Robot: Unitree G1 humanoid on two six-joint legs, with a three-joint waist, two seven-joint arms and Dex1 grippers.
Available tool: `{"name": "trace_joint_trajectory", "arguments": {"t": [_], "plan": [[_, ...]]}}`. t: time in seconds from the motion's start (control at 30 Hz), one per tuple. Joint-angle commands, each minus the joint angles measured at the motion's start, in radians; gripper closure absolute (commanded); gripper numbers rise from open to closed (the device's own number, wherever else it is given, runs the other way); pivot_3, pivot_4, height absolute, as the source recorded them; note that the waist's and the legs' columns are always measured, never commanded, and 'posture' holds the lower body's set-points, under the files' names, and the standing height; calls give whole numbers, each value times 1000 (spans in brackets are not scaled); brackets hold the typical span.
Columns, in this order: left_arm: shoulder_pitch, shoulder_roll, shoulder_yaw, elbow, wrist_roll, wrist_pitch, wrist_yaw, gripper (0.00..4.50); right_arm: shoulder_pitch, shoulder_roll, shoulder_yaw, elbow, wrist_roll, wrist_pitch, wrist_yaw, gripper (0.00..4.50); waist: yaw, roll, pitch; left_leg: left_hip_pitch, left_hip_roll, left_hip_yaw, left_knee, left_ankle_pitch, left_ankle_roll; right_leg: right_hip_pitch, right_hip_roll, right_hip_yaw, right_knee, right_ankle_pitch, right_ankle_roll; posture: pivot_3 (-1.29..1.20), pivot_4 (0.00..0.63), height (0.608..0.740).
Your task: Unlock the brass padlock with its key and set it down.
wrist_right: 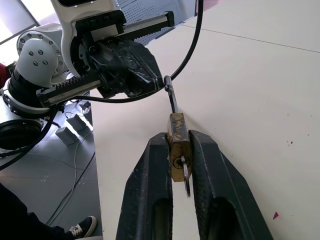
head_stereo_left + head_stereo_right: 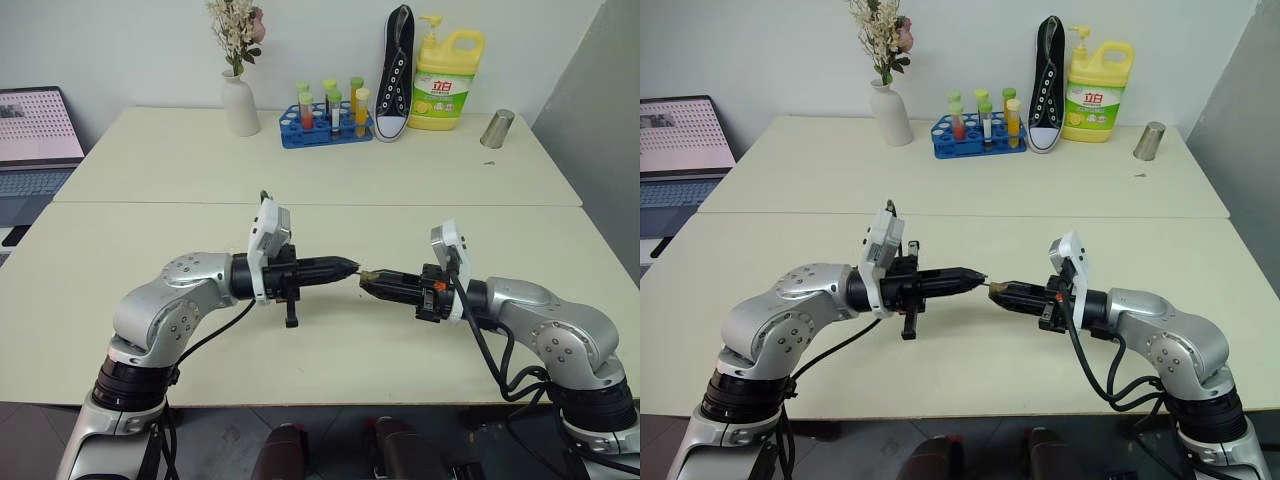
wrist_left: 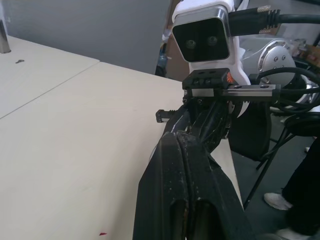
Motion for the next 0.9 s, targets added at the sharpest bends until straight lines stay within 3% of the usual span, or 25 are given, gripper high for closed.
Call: {"name": "trace_joint_trajectory", "arguments": {"t": [0.03, 0.4, 0.53, 0.67, 0.77, 0.9], "plan": [[-6, -5, 6, -20, 9, -28, -6, 4500, -4, 2, -7, -18, 7, -16, 9, 4326, 0, 0, 0, 0, 0, 0, 0, 0, 0, 0, 0, 0, 0, 0, 0, 0, 150, 740], [-10, 2, 33, -39, 31, -60, 2, 4500, -2, 8, -7, -18, 6, -13, -2, 4326, 0, 0, 0, 0, 0, 0, 0, 0, 0, 0, 0, 0, 0, 0, 0, 0, 150, 740], [20, 122, 13, -31, 236, -333, -111, 4500, 1, -2, -8, 17, -9, 14, -27, 4326, -3, 0, 0, 0, 0, 0, -1, 0, 0, 0, 0, 0, 0, 0, 0, 0, 150, 740], [92, 207, -30, 83, 441, -725, -222, 3621, -16, 2, -5, 48, 15, 81, -62, 4326, 0, 1, 0, 1, 0, 1, -1, 0, 0, -1, 0, 1, 0, -1, -1, 0, 150, 740], [132, 208, -34, 118, 472, -832, -243, 2660, -18, 3, -6, 60, 31, 136, -79, 4326, 1, 1, 0, 0, 0, 2, -1, 0, 0, -1, -1, 1, -1, -1, -2, 0, 150, 740], [164, 191, -31, 105, 462, -848, -231, 1309, -25, 45, -21, 98, 60, 234, -143, 4326, 1, 1, 0, -1, 0, 1, -1, 0, 0, -1, -5, 0, -1, -1, -1, 0, 150, 740]]}}
